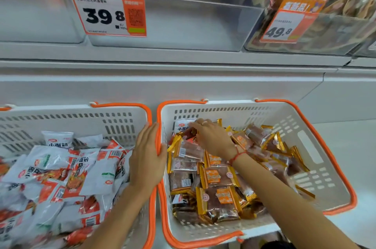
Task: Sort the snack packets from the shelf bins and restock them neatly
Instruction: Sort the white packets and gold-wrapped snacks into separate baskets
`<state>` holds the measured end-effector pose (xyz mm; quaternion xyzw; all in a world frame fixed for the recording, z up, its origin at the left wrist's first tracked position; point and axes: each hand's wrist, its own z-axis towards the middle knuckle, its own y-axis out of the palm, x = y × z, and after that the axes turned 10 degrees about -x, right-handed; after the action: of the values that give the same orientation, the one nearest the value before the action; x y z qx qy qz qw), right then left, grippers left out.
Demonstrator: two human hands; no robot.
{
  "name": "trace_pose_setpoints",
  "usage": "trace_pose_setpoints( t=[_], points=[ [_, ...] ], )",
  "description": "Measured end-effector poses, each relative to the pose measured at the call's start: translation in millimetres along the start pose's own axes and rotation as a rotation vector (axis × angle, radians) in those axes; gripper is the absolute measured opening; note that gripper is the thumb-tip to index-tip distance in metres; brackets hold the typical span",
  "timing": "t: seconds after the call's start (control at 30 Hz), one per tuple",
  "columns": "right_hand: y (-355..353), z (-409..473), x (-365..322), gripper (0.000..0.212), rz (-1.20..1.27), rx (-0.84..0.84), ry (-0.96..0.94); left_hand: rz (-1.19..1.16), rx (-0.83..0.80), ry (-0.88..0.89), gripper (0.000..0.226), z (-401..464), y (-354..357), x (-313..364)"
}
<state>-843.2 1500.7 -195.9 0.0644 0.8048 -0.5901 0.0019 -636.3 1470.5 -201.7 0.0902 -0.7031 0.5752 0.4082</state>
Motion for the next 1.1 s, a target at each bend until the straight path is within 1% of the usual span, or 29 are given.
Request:
trace_pose_setpoints(
  t=[0.07,0.1,0.13,0.2,0.27,0.3,0.37,0.43,0.47,0.53,0.6,0.63,0.67,0.7,0.77,0.8,0.83,0.87,0.9,0.97,1.0,1.07,1.1],
  points=[
    [11.3,29.3,-15.8,0.056,-0.007,0.003,0.0,0.002,0.005,0.001,0.058,0.3,0.3,-0.7],
    [18.4,39.8,-21.2,0.057,-0.014,0.026,0.019,0.007,0.006,-0.002,0.059,0.7,0.6,-0.8],
    [25.5,46.9,-25.4,0.054,-0.012,0.067,0.045,0.013,0.008,-0.005,0.06,1.0,1.0,-1.1],
    [40.8,51.6,-25.1,0.038,-0.022,0.161,0.101,0.022,0.023,-0.004,0.062,1.7,1.5,-1.1],
    [49.5,47.0,-17.4,0.023,-0.045,0.204,0.104,0.017,0.043,0.009,0.063,2.4,1.9,-0.8],
    [49.4,43.2,-11.8,0.02,-0.038,0.228,0.092,0.016,0.047,0.02,0.063,2.7,2.4,-0.9],
    [38.6,33.5,-2.6,0.015,0.03,0.283,0.051,0.026,0.065,0.05,0.061,2.2,2.6,-1.5],
    [17.9,18.3,-0.8,0.011,0.143,0.333,-0.032,0.058,0.086,0.086,0.06,2.8,1.6,-1.3],
    [5.6,8.0,-3.1,0.01,0.211,0.339,-0.086,0.091,0.082,0.111,0.063,2.8,0.4,-0.5],
    [-17.9,-15.3,-11.3,0.01,0.343,0.322,-0.182,0.136,0.033,0.17,0.077,1.4,-2.6,2.9],
    [-39.3,-37.0,-20.4,0.011,0.468,0.324,-0.241,0.057,-0.008,0.193,0.083,-1.8,-7.9,11.5],
    [-49.4,-47.3,-26.3,0.011,0.563,0.327,-0.263,-0.015,-0.011,0.185,0.079,-4.2,-12.1,17.1],
    [-58.3,-56.2,-32.0,0.01,0.674,0.335,-0.28,-0.068,-0.007,0.184,0.069,-6.8,-17.1,22.6],
    [-65.2,-64.6,-37.2,0.012,0.778,0.352,-0.29,-0.072,0.001,0.192,0.057,-9.1,-21.7,26.3],
    [-68.3,-77.2,-43.8,0.031,0.917,0.407,-0.255,-0.076,0.052,0.196,0.04,-12.0,-29.2,26.9],
    [-63.5,-80.1,-44.8,0.042,0.892,0.445,-0.195,-0.122,0.104,0.161,0.035,-12.6,-32.2,24.2],
    [-57.8,-81.0,-45.2,0.048,0.807,0.474,-0.122,-0.194,0.165,0.103,0.032,-13.8,-35.1,20.7],
    [-48.0,-78.5,-44.4,0.05,0.702,0.474,-0.064,-0.269,0.221,0.036,0.03,-15.4,-37.2,17.8],
    [-37.6,-74.5,-45.3,0.048,0.618,0.424,-0.049,-0.332,0.257,-0.029,0.028,-17.2,-37.7,14.7],
    [-10.7,-61.6,-51.8,0.048,0.445,0.19,-0.121,-0.434,0.291,-0.116,0.022,-22.3,-38.1,10.3],
    [7.6,-53.1,-56.6,0.055,0.291,0.074,-0.163,-0.492,0.299,-0.131,0.02,-24.5,-38.0,8.6],
    [45.8,-38.8,-65.1,0.082,0.006,-0.121,-0.17,-0.595,0.311,-0.144,0.022,-27.6,-37.0,3.0],
    [64.3,-31.6,-65.8,0.099,-0.081,-0.185,-0.143,-0.627,0.312,-0.154,0.024,-28.3,-36.4,-0.3]
  ],
)
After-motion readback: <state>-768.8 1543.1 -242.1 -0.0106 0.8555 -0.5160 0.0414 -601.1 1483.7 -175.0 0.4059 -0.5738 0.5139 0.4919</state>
